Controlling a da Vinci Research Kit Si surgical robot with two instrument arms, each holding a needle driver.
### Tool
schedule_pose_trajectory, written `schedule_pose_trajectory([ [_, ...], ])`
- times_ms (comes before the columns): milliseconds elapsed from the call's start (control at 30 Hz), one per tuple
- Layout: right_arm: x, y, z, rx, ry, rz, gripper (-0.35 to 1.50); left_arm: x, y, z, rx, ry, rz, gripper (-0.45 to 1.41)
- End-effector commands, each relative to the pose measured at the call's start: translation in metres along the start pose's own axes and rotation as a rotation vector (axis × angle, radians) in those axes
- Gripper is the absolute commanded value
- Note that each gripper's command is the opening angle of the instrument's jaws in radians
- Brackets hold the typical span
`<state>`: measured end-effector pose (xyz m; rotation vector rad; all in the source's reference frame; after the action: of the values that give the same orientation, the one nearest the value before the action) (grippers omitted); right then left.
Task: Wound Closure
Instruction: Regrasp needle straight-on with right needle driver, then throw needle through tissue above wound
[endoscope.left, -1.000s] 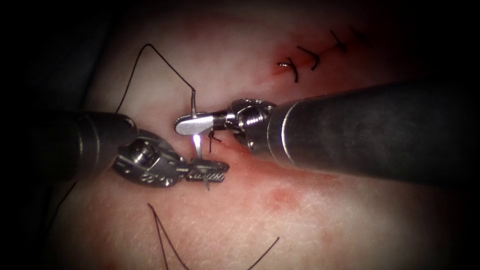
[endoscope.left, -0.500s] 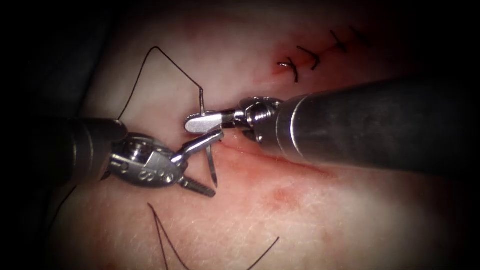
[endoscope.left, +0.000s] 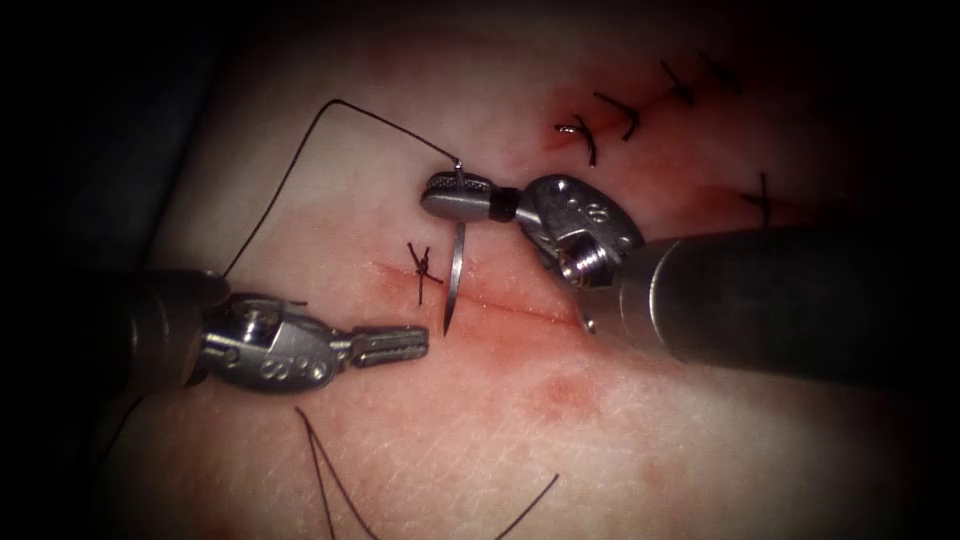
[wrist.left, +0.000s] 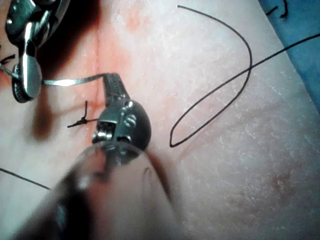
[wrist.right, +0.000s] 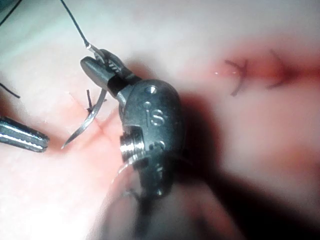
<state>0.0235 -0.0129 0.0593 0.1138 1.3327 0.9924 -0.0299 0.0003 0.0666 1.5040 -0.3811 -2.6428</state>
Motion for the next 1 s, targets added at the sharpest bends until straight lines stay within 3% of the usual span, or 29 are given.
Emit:
schedule_pose_trajectory([
  [33,-0.0007,0.0003,0.0006,-0.012,-0.001,-0.055,-0.35,-0.0006,0.0005,0.001,0.003,-0.008,-0.007,-0.45],
  [467,0.0006,0.0011,-0.0002,-0.112,0.02,-0.494,-0.35,-0.0027,0.0008,0.0043,-0.004,-0.064,-0.052,-0.45],
  [1000,-0.0001,-0.0007,0.0004,-0.089,0.069,-0.706,-0.35,-0.0028,0.0016,0.0057,-0.03,-0.086,-0.075,-0.45],
])
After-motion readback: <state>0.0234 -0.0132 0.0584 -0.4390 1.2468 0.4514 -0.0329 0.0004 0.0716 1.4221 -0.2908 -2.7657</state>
